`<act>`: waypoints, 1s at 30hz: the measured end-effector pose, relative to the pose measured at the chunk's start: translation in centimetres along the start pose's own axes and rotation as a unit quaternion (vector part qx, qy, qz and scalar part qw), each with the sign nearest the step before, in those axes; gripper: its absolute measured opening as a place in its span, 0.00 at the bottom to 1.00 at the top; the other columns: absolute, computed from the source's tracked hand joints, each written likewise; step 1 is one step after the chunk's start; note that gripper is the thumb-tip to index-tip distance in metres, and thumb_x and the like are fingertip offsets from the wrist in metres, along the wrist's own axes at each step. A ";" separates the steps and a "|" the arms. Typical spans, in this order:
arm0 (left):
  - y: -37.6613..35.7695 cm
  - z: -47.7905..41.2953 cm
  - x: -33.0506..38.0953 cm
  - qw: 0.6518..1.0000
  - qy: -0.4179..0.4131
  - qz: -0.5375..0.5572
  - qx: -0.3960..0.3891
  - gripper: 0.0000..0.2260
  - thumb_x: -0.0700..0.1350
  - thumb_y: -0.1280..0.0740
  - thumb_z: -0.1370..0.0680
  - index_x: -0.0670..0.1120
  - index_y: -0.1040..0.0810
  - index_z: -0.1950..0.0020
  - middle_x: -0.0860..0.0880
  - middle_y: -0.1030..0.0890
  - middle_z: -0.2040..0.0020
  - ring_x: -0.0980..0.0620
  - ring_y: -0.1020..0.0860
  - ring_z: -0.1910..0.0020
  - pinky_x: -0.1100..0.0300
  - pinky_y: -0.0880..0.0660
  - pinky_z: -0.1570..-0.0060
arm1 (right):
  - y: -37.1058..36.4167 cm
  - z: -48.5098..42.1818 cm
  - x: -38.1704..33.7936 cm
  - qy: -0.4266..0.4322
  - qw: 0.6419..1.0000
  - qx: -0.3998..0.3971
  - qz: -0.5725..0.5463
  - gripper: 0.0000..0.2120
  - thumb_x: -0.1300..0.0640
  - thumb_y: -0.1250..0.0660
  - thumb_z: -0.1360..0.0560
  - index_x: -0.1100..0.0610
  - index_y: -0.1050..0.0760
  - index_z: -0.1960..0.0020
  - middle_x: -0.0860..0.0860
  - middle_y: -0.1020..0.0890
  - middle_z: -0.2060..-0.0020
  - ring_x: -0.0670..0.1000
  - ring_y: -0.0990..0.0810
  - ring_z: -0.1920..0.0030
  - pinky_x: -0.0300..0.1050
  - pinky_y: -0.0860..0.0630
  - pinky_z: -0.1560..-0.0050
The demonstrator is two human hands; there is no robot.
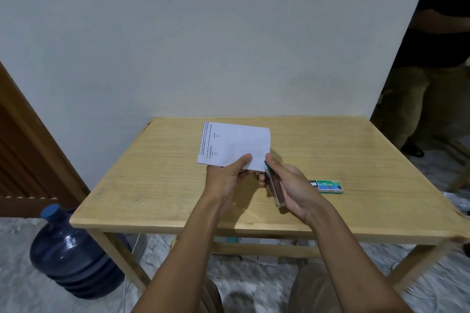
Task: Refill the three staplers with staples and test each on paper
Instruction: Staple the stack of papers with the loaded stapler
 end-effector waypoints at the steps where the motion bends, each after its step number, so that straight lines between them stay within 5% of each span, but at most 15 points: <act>1: 0.1 0.0 -0.1 1.000 0.003 -0.002 0.003 0.15 0.37 0.26 0.27 0.41 0.20 0.41 0.42 0.15 0.48 0.44 0.16 0.56 0.48 0.18 0.50 | 0.1 -0.1 0.1 -0.002 1.000 0.004 0.005 0.18 0.46 0.31 0.25 0.61 0.20 0.46 0.56 0.19 0.63 0.50 0.22 0.64 0.39 0.24 0.64; 16: 0.4 0.0 0.1 1.000 0.001 -0.008 0.003 0.16 0.37 0.26 0.27 0.41 0.21 0.40 0.44 0.15 0.46 0.47 0.16 0.54 0.58 0.18 0.57 | 0.5 -1.0 0.7 0.004 1.000 0.024 -0.017 0.18 0.49 0.26 0.28 0.61 0.19 0.45 0.55 0.18 0.60 0.49 0.22 0.62 0.43 0.23 0.53; 22: 0.5 -0.4 -0.2 1.000 0.011 0.004 -0.004 0.17 0.37 0.26 0.27 0.41 0.21 0.39 0.42 0.16 0.45 0.37 0.17 0.47 0.42 0.21 0.45 | 0.5 -0.9 0.6 -0.001 0.999 0.033 -0.012 0.17 0.49 0.26 0.27 0.61 0.19 0.47 0.55 0.18 0.59 0.48 0.22 0.63 0.40 0.23 0.60; 27: 0.4 -0.5 -0.4 1.000 0.013 0.006 -0.010 0.17 0.38 0.25 0.27 0.41 0.21 0.39 0.41 0.16 0.45 0.36 0.18 0.47 0.41 0.21 0.44 | 0.5 -1.0 0.6 0.012 0.999 0.052 0.003 0.23 0.48 0.25 0.29 0.64 0.20 0.42 0.55 0.18 0.58 0.47 0.22 0.64 0.39 0.23 0.60; 30: 0.7 -0.6 -0.5 1.000 0.023 0.000 -0.003 0.16 0.38 0.25 0.28 0.41 0.20 0.41 0.41 0.15 0.46 0.37 0.17 0.48 0.43 0.20 0.45 | 0.3 -0.7 0.7 -0.018 0.999 0.027 0.005 0.19 0.46 0.27 0.27 0.62 0.19 0.47 0.55 0.19 0.62 0.49 0.22 0.65 0.40 0.24 0.63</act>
Point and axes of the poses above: each hand's wrist, its own z-axis away from the middle knuckle, its own y-axis out of the back of the hand, x = y × z, the point moved 5 cm from there along -z, towards the middle knuckle
